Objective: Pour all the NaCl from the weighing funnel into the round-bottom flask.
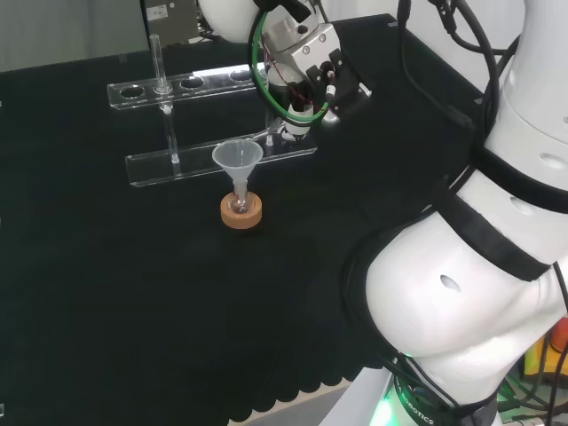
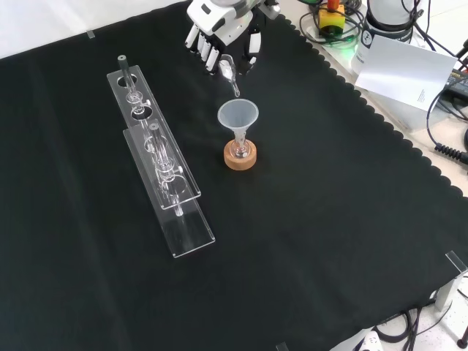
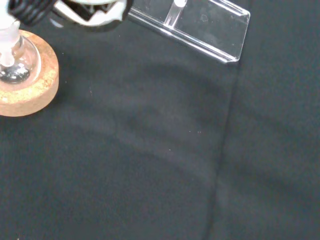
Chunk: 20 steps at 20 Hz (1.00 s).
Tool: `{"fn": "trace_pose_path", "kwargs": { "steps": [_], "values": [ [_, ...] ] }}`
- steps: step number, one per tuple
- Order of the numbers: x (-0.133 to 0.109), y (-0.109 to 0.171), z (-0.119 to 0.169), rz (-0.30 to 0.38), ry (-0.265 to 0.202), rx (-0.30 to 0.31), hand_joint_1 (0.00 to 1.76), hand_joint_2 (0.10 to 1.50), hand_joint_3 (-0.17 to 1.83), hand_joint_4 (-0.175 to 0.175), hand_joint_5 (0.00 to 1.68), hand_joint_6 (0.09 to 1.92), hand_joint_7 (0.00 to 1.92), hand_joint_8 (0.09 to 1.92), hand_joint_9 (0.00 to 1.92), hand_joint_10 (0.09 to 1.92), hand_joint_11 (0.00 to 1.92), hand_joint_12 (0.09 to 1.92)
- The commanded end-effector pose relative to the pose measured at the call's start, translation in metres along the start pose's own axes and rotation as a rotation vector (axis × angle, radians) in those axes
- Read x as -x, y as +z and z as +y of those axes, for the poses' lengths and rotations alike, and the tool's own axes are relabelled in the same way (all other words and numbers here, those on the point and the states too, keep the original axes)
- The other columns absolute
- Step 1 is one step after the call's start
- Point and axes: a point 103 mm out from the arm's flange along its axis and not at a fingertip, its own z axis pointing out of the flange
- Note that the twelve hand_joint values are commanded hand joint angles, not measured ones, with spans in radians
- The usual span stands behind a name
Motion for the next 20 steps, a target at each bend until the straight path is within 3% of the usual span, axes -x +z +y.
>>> {"fn": "trace_pose_path", "kwargs": {
  "steps": [1, 20],
  "values": [
    [-0.003, -0.003, 0.002, -0.025, -0.004, -0.022, 1.07, 0.72, 0.71, 0.175, 1.07, 1.04, 0.98, 0.75, 1.05, 0.54, 0.59, 1.22],
    [-0.013, -0.013, 0.006, -0.126, -0.005, -0.093, 1.07, 0.72, 0.72, 0.175, 1.07, 1.04, 0.98, 0.75, 1.05, 0.54, 0.57, 1.22]
  ]
}}
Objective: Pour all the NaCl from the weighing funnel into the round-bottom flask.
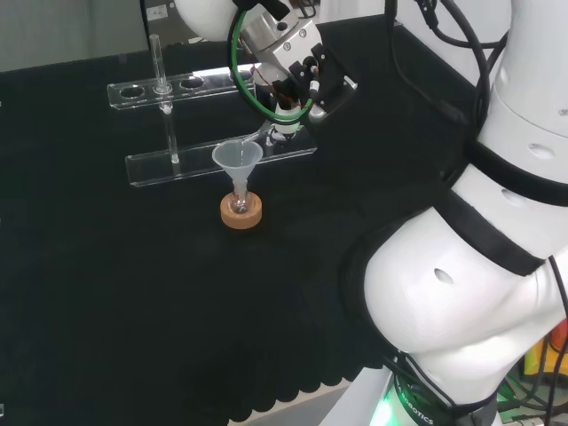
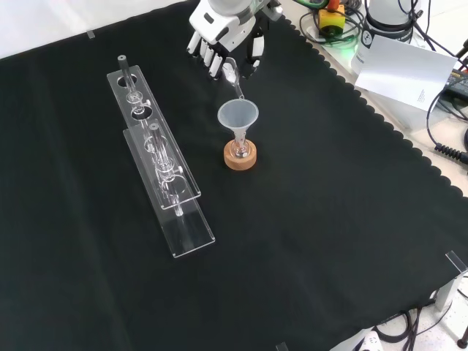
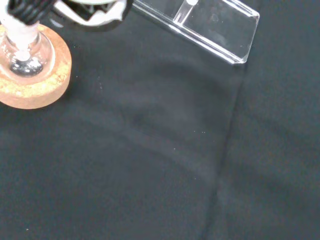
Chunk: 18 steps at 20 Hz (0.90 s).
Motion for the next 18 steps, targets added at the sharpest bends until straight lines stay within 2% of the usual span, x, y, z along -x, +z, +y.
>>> {"fn": "trace_pose_path", "kwargs": {
  "steps": [1, 13, 18],
  "values": [
    [-0.0004, 0.0023, 0.0035, -0.071, 0.017, -0.056, 1.07, 0.72, 0.72, 0.175, 1.07, 1.04, 0.98, 0.74, 1.05, 0.53, 0.57, 1.22],
    [0.0001, -0.0021, 0.004, -0.078, 0.018, -0.06, 1.07, 0.72, 0.72, 0.175, 1.07, 1.04, 0.97, 0.74, 1.05, 0.53, 0.57, 1.22],
    [-0.0021, -0.0042, 0.0053, -0.106, 0.019, -0.069, 1.07, 0.72, 0.72, 0.175, 1.07, 1.04, 0.96, 0.74, 1.04, 0.53, 0.57, 1.22]
  ]
}}
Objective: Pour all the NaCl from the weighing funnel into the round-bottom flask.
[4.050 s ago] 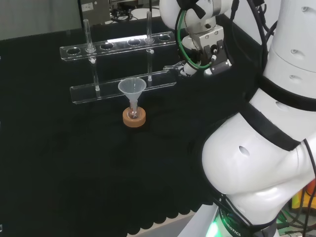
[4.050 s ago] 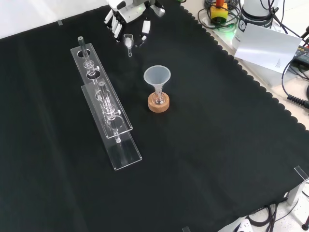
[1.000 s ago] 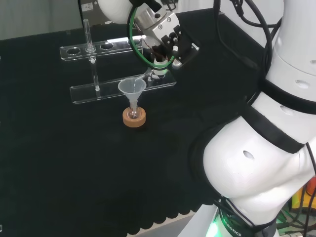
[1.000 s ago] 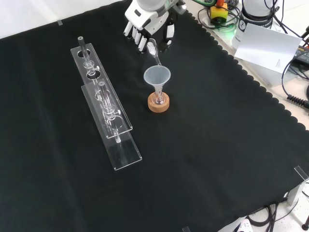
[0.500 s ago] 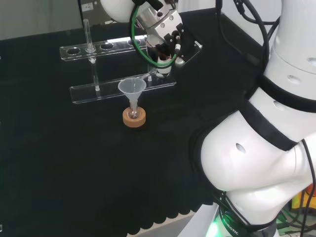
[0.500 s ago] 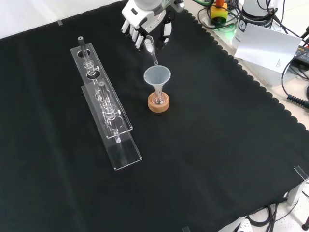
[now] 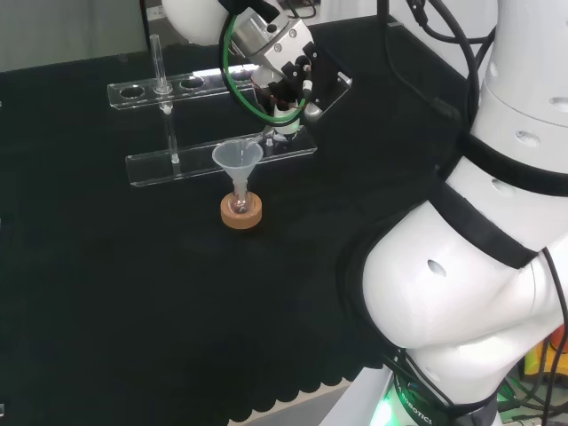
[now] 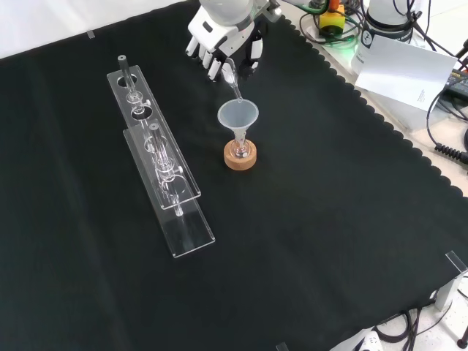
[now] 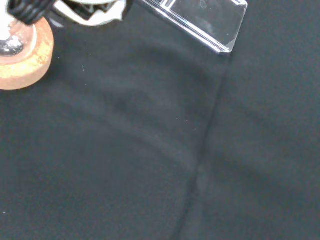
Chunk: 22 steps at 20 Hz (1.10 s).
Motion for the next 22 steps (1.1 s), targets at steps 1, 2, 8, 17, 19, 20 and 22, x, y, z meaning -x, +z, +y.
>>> {"fn": "trace_pose_path", "kwargs": {
  "steps": [1, 2, 8, 17, 19, 20, 22],
  "values": [
    [-0.002, -0.003, 0.001, -0.035, 0.005, -0.012, 1.07, 0.72, 0.72, 0.175, 1.07, 1.04, 0.96, 0.74, 1.04, 0.53, 0.57, 1.22],
    [-0.002, -0.004, 0.001, -0.037, 0.004, -0.014, 1.07, 0.72, 0.72, 0.175, 1.07, 1.04, 0.96, 0.74, 1.04, 0.53, 0.57, 1.22],
    [-0.006, -0.007, 0.002, -0.084, -0.002, -0.022, 1.07, 0.72, 0.72, 0.175, 1.07, 1.04, 0.96, 0.74, 1.04, 0.53, 0.57, 1.22],
    [-0.008, -0.011, 0.003, -0.104, -0.002, -0.036, 1.07, 0.72, 0.72, 0.175, 1.07, 1.04, 0.96, 0.74, 1.04, 0.53, 0.57, 1.22],
    [-0.008, -0.012, 0.003, -0.111, -0.002, -0.038, 1.07, 0.72, 0.72, 0.175, 1.07, 1.04, 0.96, 0.74, 1.04, 0.53, 0.57, 1.22],
    [-0.008, -0.012, 0.003, -0.117, -0.002, -0.04, 1.07, 0.72, 0.72, 0.175, 1.07, 1.04, 0.96, 0.74, 1.04, 0.53, 0.57, 1.22],
    [-0.008, -0.014, 0.003, -0.126, 0.0, -0.043, 1.07, 0.72, 0.73, 0.175, 1.07, 1.04, 0.96, 0.74, 1.04, 0.53, 0.57, 1.22]
  ]
}}
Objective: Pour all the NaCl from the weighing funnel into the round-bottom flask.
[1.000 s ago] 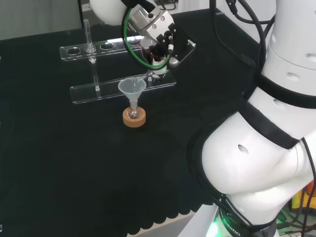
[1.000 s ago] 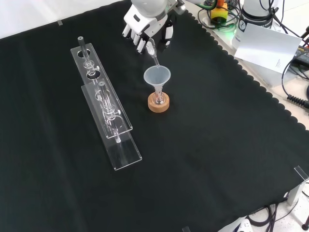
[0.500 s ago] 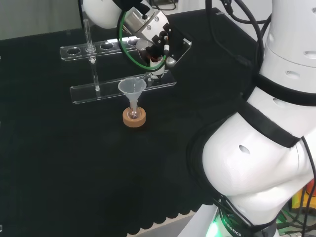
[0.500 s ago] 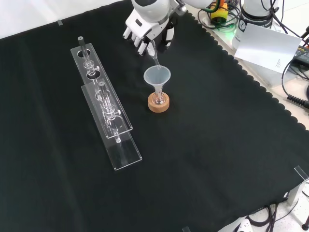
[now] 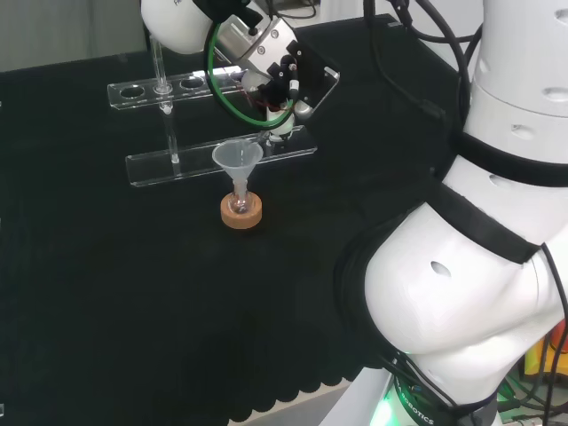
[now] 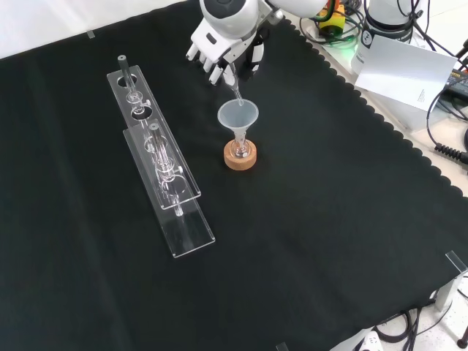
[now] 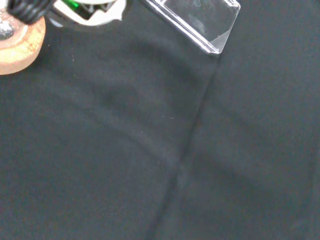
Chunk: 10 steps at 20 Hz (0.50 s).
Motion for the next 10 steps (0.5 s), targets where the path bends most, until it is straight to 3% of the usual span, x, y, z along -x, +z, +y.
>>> {"fn": "trace_pose_path", "kwargs": {
  "steps": [1, 10],
  "values": [
    [0.0004, -0.0026, 0.0, -0.022, 0.004, -0.008, 1.07, 0.72, 0.73, 0.175, 1.07, 1.04, 0.96, 0.74, 1.04, 0.53, 0.57, 1.22],
    [-0.0034, -0.0104, 0.0021, -0.068, 0.007, -0.016, 1.07, 0.72, 0.73, 0.175, 1.07, 1.05, 0.95, 0.74, 1.04, 0.53, 0.57, 1.22]
  ]
}}
